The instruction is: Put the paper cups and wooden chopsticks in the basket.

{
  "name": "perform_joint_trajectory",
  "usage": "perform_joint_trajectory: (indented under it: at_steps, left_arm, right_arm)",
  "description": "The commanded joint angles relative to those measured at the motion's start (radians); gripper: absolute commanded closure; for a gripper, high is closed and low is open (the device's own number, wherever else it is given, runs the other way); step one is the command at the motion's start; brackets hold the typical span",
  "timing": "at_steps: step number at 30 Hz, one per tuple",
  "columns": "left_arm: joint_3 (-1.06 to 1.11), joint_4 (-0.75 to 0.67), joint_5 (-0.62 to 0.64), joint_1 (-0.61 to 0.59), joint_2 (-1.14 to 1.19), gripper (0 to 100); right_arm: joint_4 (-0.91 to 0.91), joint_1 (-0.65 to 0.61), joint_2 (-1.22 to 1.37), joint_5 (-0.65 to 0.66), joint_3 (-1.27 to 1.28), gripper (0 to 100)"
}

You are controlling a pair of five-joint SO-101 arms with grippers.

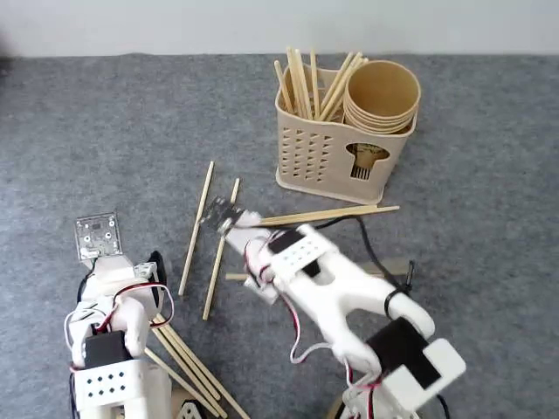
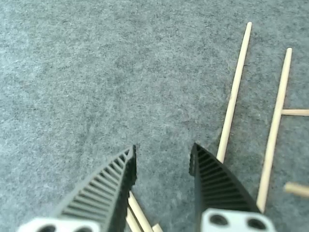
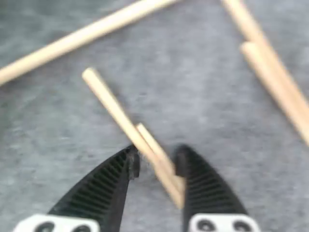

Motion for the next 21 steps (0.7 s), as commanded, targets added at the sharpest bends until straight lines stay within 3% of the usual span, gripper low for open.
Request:
perform_joint_trajectory:
  at_steps: [1, 12, 21]
  left_arm:
    - [-0.007, -0.026, -0.006, -0.009, -0.014, 82]
    - [-0.007, -0.026, -0.006, -0.009, -0.014, 82]
    - [-0.007, -0.026, -0.006, -0.009, -0.014, 82]
  right_arm:
    - [0.016, 0.047, 0.005, 0.028, -0.008, 93.9]
    - [0.073, 0.113, -0.019, 0.029, -0.008, 99.1]
    - [0.280, 0.142, -0.378, 0.049, -0.089, 99.1]
